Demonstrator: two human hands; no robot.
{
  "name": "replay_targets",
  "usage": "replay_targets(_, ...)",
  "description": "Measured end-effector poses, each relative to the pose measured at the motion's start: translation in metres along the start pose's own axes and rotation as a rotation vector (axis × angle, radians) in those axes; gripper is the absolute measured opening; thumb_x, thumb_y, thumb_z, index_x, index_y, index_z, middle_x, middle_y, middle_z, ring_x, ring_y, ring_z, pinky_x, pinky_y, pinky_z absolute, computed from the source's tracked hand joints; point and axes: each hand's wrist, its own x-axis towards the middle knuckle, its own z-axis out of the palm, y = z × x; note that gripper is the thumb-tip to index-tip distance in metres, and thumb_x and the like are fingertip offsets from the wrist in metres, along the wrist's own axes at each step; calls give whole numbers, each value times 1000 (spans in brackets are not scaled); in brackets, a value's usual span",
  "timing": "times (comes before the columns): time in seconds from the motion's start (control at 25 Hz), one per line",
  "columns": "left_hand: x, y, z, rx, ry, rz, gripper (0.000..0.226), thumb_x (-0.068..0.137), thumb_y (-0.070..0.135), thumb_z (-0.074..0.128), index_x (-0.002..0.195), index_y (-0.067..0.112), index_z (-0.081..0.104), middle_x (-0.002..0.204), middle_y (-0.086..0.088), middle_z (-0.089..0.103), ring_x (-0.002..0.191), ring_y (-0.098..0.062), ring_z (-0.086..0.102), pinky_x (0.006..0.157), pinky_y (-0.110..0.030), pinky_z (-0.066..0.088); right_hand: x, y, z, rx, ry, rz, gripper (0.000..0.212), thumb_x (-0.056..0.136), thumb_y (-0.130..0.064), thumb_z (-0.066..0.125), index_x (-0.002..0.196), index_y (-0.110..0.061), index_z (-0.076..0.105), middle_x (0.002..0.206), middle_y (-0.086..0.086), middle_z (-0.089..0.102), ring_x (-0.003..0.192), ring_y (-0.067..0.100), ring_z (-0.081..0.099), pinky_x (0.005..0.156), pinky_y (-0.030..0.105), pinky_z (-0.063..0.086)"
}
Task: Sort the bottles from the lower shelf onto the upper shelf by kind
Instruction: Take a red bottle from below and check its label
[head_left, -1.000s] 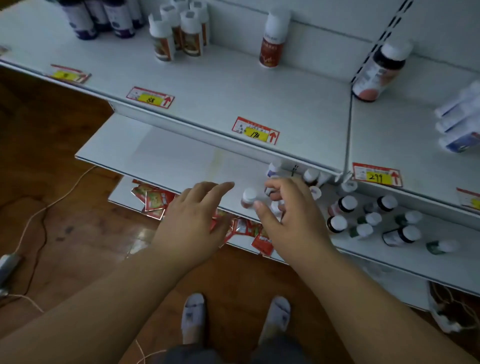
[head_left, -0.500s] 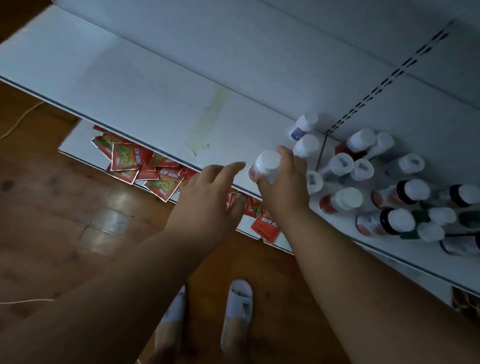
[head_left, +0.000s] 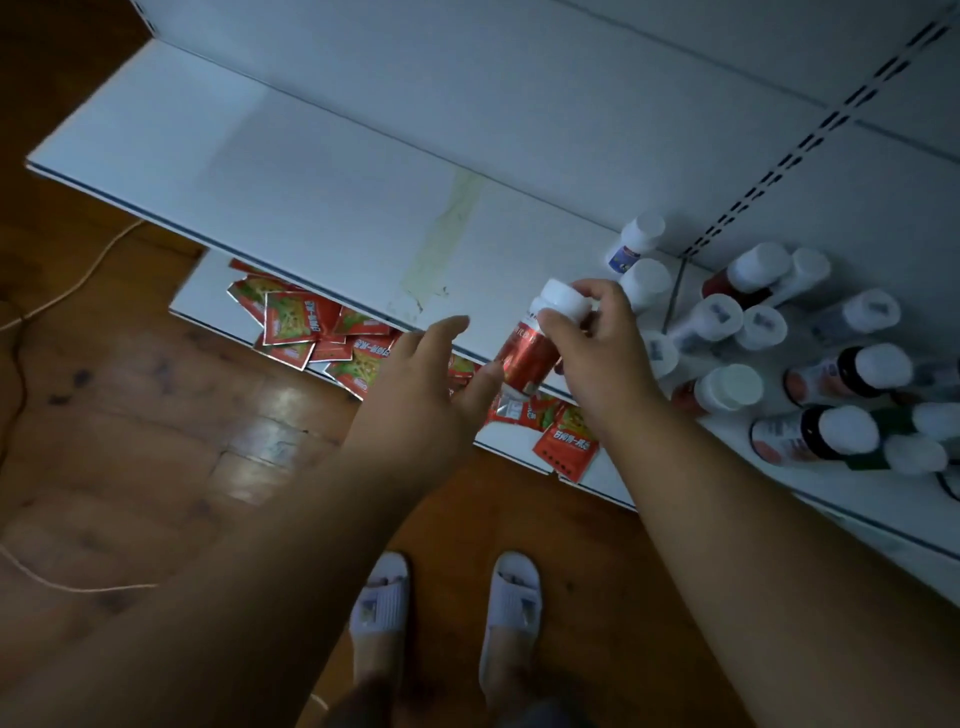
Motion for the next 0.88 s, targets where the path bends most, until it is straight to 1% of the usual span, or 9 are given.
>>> replay_targets(0.12, -71, 43, -52, -226, -38, -106, 67, 84, 67, 34, 143, 36, 39, 137, 13, 43, 125, -9, 44, 89, -23, 43, -93, -59, -13, 323, -133, 149, 30, 81, -27, 67, 110, -31, 60, 106, 6, 68, 93, 23, 70, 82, 47, 59)
replay_targets(0.16, -99, 59, -71, -307, -65, -123, 67, 83, 69, 33, 142, 37, 41, 135, 15, 45, 124, -9, 45, 90, -27, 45, -124, -83, -21, 379, -169, 152, 31, 79, -27, 65, 110, -30, 62, 108, 7, 68, 93, 22, 70, 84, 48, 58)
replay_targets(0.24, -146, 85, -107, -429, -96, -130, 78, 75, 84, 29, 139, 42, 44, 136, 16, 50, 126, -12, 48, 99, -45, 46, -181, -132, -38, 428, -200, 99, 27, 84, -23, 61, 110, -30, 63, 108, 7, 67, 93, 20, 68, 85, 47, 56)
replay_targets(0.32, -173, 106, -137, -479, -138, -51, 90, 66, 95, 27, 136, 43, 48, 134, 18, 55, 126, -8, 51, 104, -49, 43, -221, -179, -53, 389, -197, -15, 24, 95, -14, 57, 114, -29, 61, 103, 1, 66, 88, 12, 68, 78, 38, 59)
replay_targets(0.4, -185, 129, -163, -436, -201, 128, 80, 75, 87, 27, 135, 39, 50, 130, 18, 58, 123, -1, 52, 106, -41, 43, -247, -220, -67, 379, -182, -117, 28, 98, -9, 53, 118, -28, 58, 98, -4, 67, 83, 8, 68, 69, 28, 58)
replay_targets(0.48, -193, 158, -189, -317, -236, 302, 71, 83, 77, 25, 137, 37, 47, 129, 17, 56, 120, 2, 52, 103, -36, 44, -266, -257, -76, 400, -171, -223, 30, 98, -6, 51, 120, -26, 57, 102, 2, 66, 84, 11, 67, 68, 26, 56)
replay_targets(0.56, -194, 183, -207, -195, -226, 402, 73, 82, 79, 22, 139, 39, 41, 131, 18, 52, 118, 4, 50, 101, -34, 46, -277, -285, -85, 440, -133, -276, 30, 99, -8, 50, 121, -27, 57, 103, 5, 65, 82, 12, 67, 67, 27, 56)
replay_targets(0.72, -185, 221, -210, -61, -194, 475, 78, 77, 85, 17, 143, 46, 31, 143, 19, 41, 127, 3, 42, 106, -37, 42, -274, -315, -107, 568, -44, -265, 32, 98, -10, 45, 116, -34, 58, 94, 2, 69, 76, 16, 69, 64, 35, 56)
replay_targets(0.88, -157, 258, -188, 2, -174, 500, 82, 75, 87, 12, 144, 46, 28, 148, 21, 36, 131, 2, 38, 108, -35, 38, -236, -329, -140, 573, 54, -302, 25, 99, -18, 44, 110, -35, 60, 104, 12, 63, 76, 20, 66, 61, 36, 55)
